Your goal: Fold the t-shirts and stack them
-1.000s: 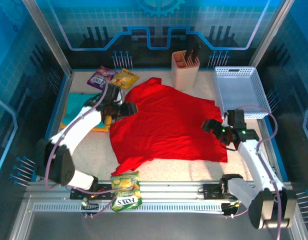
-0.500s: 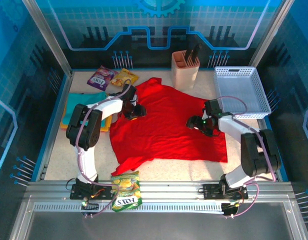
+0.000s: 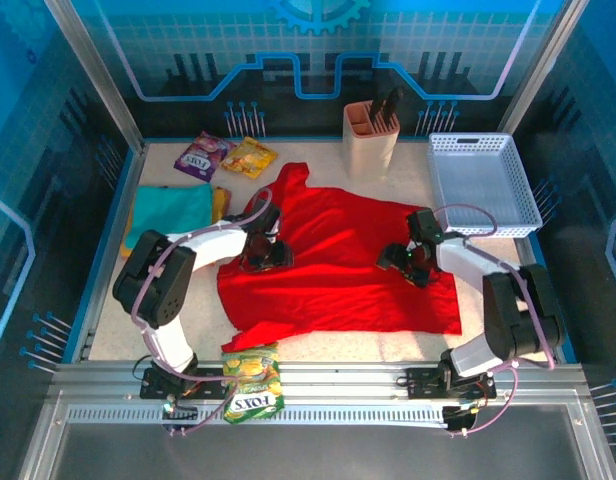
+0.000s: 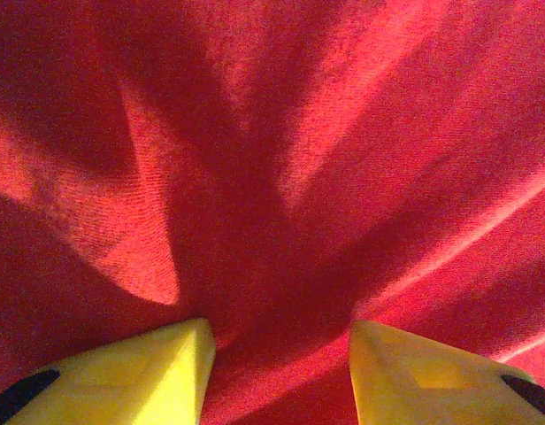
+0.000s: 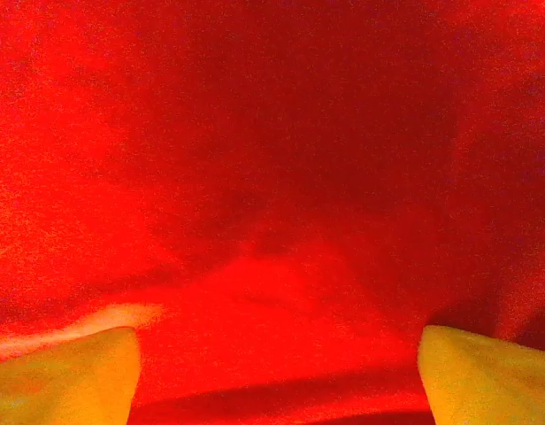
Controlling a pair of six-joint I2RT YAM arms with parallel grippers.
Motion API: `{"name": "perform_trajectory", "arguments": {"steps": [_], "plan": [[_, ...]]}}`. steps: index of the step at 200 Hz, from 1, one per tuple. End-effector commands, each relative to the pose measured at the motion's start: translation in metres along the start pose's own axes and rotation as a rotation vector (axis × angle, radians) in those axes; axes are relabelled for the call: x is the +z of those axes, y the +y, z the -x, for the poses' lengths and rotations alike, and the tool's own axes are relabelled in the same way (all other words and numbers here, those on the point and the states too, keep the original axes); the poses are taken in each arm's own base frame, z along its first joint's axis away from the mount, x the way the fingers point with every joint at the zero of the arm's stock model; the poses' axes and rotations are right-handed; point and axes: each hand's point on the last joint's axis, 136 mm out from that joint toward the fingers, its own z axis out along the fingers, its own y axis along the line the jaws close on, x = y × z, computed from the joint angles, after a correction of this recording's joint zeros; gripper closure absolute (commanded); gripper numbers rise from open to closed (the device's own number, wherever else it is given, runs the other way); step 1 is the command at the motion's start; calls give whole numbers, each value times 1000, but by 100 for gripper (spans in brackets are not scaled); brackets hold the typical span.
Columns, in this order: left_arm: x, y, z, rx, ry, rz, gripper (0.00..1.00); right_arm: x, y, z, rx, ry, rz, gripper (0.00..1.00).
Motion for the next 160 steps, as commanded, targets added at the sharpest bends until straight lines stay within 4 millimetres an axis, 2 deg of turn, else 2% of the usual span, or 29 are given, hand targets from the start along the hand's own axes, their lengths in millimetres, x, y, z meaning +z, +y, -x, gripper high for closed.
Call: {"name": "perform_trajectory", "arguments": {"steps": [1,16,28,54,82,84,101,117,135,160], "plan": [[-2,30,-55,-51,173,98,53,-12,-22,-29,36,49,-63,18],[-17,21,-46,-31,156,76,49,-19,-26,-32,31,31,-66,18],[-33,13,-23,-13,103,64,44,-27,-25,-26,17,-6,-63,18],[-74,-12,56,-5,-43,-38,39,-47,-13,0,-35,-99,-32,17],[-101,-19,144,40,-183,-51,41,-68,4,25,-68,-184,20,17],[-95,-15,146,40,-175,-40,41,-69,6,27,-71,-193,28,17],[-90,-11,188,70,-233,-14,50,-78,18,37,-82,-233,94,17],[-79,-3,222,82,-280,16,53,-81,26,43,-89,-253,135,17],[-62,3,248,68,-293,17,58,-82,32,47,-89,-252,163,17],[-36,13,272,58,-308,42,61,-81,37,50,-101,-233,178,17]]}}
